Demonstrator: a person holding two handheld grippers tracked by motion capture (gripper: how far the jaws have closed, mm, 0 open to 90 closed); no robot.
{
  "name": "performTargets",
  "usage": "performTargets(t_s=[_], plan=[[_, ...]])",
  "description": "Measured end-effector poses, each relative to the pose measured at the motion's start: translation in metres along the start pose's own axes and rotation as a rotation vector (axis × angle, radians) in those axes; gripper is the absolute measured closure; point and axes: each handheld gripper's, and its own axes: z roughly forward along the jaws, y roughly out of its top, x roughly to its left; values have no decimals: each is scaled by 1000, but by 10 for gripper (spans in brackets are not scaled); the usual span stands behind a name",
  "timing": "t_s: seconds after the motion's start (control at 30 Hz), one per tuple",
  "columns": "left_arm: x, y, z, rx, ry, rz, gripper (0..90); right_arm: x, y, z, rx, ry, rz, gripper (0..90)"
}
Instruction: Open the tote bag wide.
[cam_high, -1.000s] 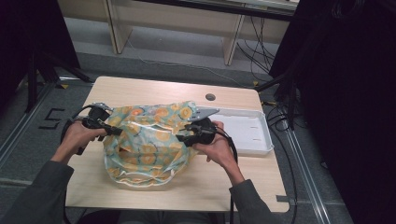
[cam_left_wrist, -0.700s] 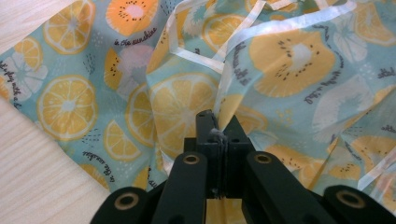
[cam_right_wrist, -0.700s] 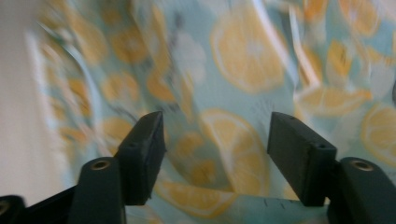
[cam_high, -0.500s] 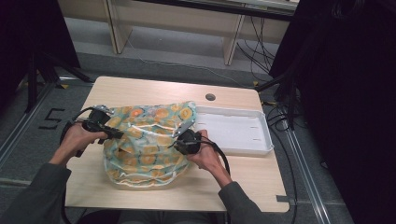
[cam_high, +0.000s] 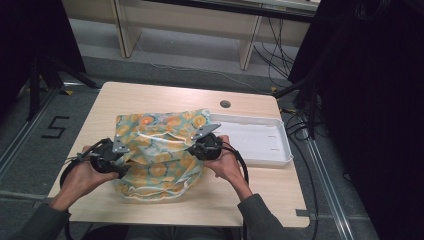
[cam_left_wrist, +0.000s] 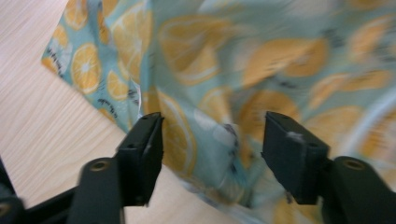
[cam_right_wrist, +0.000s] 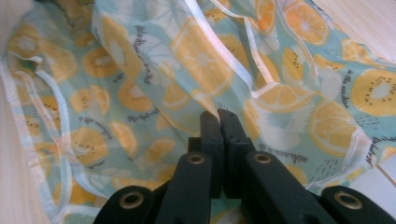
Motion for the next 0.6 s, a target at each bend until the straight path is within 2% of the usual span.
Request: performTargets(t_s=[0.03, 0.07, 0.1, 0.17, 0.27, 0.3, 0.33, 0.37, 0.4, 0.43, 0.47, 0.5, 0.53, 0.6], plan=[[2, -4, 7, -15, -22, 15, 530, 0, 0, -1, 1, 4, -7, 900], [7, -5, 9, -27, -38, 40, 699, 1, 1, -2, -2, 4, -1, 900], [11, -8, 11, -29, -67, 16, 773, 1, 1, -3, -2, 11, -2, 900], [18, -13, 5, -43, -91, 26, 874, 3, 1, -6, -10, 17, 3, 900], [19, -17, -15, -45, -159, 44, 889, 7, 2, -17, -22, 47, 26, 900], [19, -18, -24, -35, -175, 62, 890, 8, 2, -22, -37, 61, 19, 900], [19, -19, -32, -48, -194, 72, 890, 9, 4, -27, -43, 68, -5, 900], [19, -20, -42, -52, -216, 76, 891, 12, 5, -33, -51, 78, 17, 900], [21, -21, -52, -51, -231, 97, 890, 13, 6, -38, -55, 91, 11, 900], [21, -22, -60, -64, -250, 82, 890, 14, 8, -44, -70, 100, 10, 900], [24, -21, -69, -73, -263, 89, 890, 15, 11, -49, -90, 105, 2, 900], [26, -21, -76, -91, -271, 77, 890, 17, 14, -53, -110, 108, 1, 900], [31, -19, -82, -110, -267, 72, 889, 16, 17, -57, -131, 103, -22, 900], [39, -15, -84, -121, -254, 55, 887, 15, 25, -60, -153, 86, -29, 900]])
